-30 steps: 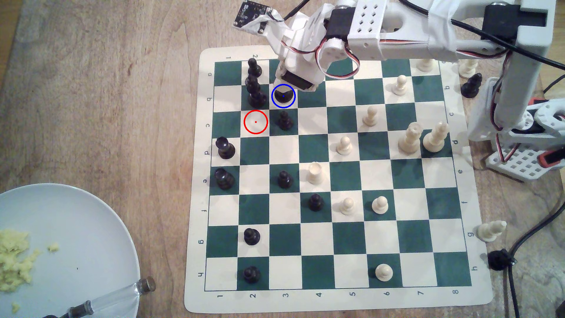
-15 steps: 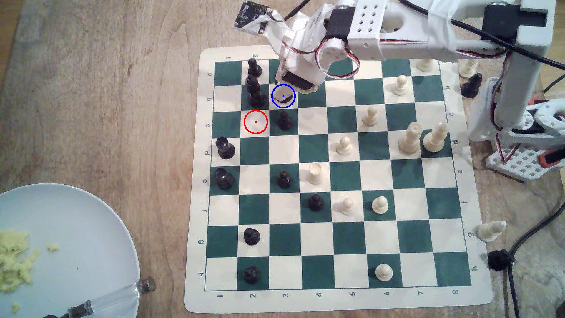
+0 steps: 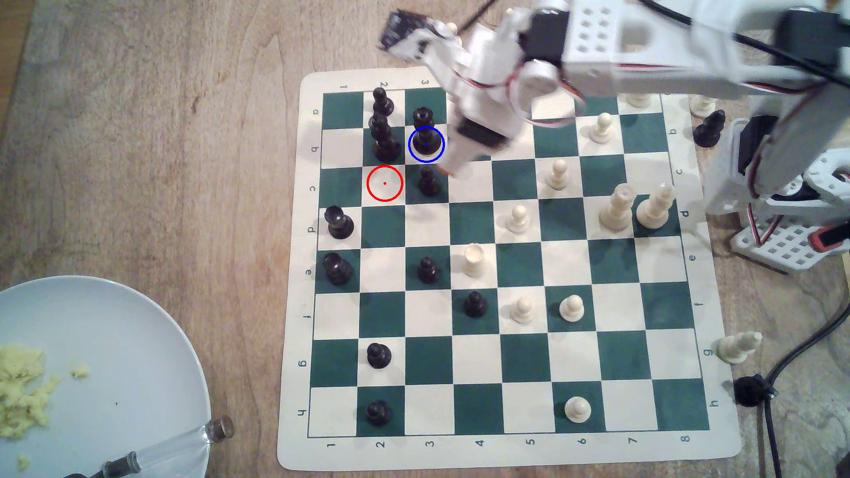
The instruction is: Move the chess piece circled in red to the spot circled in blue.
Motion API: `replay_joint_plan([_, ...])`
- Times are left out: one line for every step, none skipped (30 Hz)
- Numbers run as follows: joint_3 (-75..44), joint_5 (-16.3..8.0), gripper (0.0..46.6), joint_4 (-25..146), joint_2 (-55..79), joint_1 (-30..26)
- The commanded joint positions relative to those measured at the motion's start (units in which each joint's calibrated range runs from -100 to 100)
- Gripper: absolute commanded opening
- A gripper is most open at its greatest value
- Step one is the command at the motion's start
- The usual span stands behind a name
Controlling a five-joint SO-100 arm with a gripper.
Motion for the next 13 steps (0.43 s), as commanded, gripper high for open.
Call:
replay_joint_plan([15.1, 0.2, 18.9, -2.0, -19.8, -3.3])
replay_joint_plan([16.6, 0.2, 18.9, -2.0, -21.9, -3.7])
replay_joint_plan([17.7, 0.1, 19.0, -1.8, -23.7, -3.9])
replay_joint_plan([18.9, 0.1, 19.0, -1.6, -25.4, -4.0])
replay_joint_plan([22.4, 0.3, 18.9, -2.2, -29.3, -4.5])
replay_joint_plan([24.6, 0.4, 18.8, -3.2, -31.6, -4.9])
replay_joint_plan([26.5, 0.4, 18.7, -4.2, -33.8, -5.3])
replay_joint_plan([28.3, 0.4, 18.4, -4.7, -36.0, -5.8])
replay_joint_plan([30.9, 0.4, 17.8, -5.6, -39.6, -6.5])
replay_joint_plan([32.2, 0.4, 17.8, -6.2, -41.1, -6.8])
replay_joint_plan([33.5, 0.4, 17.3, -7.0, -42.7, -7.0])
replay_joint_plan([35.1, 0.4, 17.1, -8.5, -44.2, -7.0])
replay_joint_plan([38.5, 0.4, 17.1, -11.3, -47.3, -7.1])
